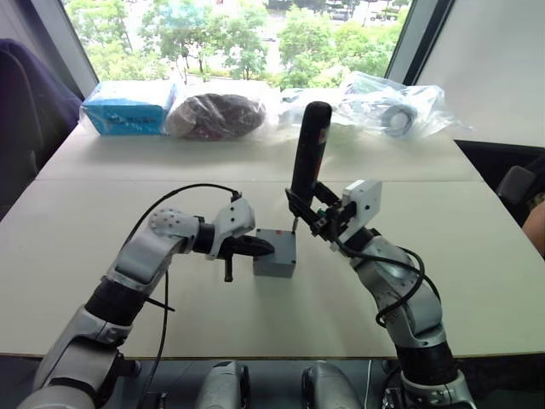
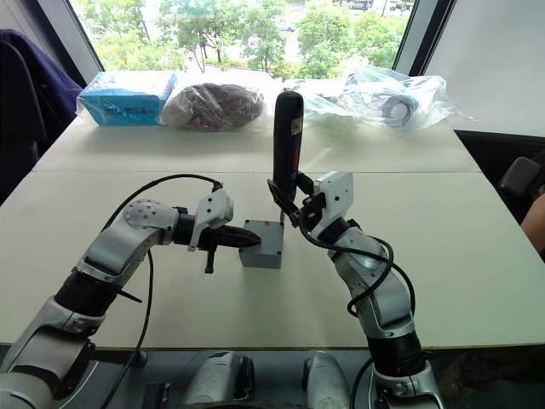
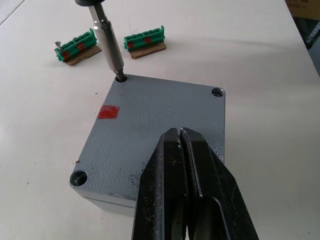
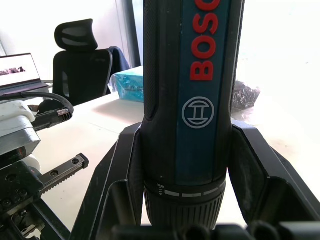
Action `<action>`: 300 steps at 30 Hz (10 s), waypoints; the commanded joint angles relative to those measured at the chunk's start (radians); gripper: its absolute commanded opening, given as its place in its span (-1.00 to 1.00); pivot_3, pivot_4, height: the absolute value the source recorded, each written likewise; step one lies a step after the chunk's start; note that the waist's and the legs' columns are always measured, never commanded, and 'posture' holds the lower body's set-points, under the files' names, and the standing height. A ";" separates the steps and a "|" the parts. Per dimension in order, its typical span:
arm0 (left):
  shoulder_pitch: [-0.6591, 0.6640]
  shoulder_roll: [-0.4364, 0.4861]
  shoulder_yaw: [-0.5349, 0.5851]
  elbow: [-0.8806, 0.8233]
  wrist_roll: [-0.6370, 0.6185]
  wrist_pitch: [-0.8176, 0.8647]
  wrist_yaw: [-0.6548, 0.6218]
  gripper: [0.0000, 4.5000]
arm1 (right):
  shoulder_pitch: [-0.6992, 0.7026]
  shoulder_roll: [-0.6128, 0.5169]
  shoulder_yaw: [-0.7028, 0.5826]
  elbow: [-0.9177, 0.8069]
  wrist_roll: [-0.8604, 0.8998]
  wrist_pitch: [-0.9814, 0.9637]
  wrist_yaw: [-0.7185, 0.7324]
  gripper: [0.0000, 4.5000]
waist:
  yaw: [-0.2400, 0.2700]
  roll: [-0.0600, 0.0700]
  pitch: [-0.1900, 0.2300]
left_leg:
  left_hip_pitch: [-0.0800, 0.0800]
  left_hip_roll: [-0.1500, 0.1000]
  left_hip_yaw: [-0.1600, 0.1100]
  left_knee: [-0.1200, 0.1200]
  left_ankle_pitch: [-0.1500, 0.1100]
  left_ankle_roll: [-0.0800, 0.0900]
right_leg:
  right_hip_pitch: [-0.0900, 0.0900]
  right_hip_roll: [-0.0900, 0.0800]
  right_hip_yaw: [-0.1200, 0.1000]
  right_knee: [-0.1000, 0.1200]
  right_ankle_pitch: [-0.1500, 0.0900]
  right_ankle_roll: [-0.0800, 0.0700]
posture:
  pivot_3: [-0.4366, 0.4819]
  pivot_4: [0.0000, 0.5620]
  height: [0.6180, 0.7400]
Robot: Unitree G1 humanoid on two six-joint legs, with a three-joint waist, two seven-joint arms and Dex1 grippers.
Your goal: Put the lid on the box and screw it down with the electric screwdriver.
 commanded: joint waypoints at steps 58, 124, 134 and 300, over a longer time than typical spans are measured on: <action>-0.049 -0.077 0.171 -0.075 -0.144 0.142 0.128 -1.00 | -0.635 -0.357 -0.616 0.122 0.390 1.211 -0.266 -0.21 | -0.007 0.006 0.000 | -0.022 -0.007 0.002 -0.014 0.001 0.000 | -0.027 -0.012 -0.002 -0.002 -0.001 -0.003 | -0.05 -0.47 1.00; 0.067 0.145 0.137 -0.045 -0.041 0.065 0.021 -1.00 | -0.110 -0.666 0.071 -0.281 0.373 0.728 0.154 0.97 | -0.018 0.001 0.013 | -0.021 -0.002 0.003 -0.010 0.001 -0.001 | -0.026 -0.003 0.001 0.000 -0.002 0.003 | -0.05 -0.47 1.00; -0.002 0.056 0.060 0.052 0.030 -0.024 0.022 -1.00 | -0.182 -0.535 0.219 -0.228 0.260 0.719 0.197 0.97 | -0.012 0.000 0.013 | -0.020 -0.005 0.002 -0.009 0.001 -0.001 | -0.026 -0.002 0.001 0.001 -0.002 0.002 | -0.05 -0.47 1.00; 0.002 0.157 0.217 -0.086 -0.169 0.157 0.015 -1.00 | -0.356 -0.294 0.069 0.036 -0.150 0.454 0.431 -0.99 | -0.020 0.000 0.013 | -0.020 -0.004 0.001 0.001 0.001 0.000 | -0.023 -0.002 0.000 0.008 -0.001 0.003 | -0.05 -0.47 1.00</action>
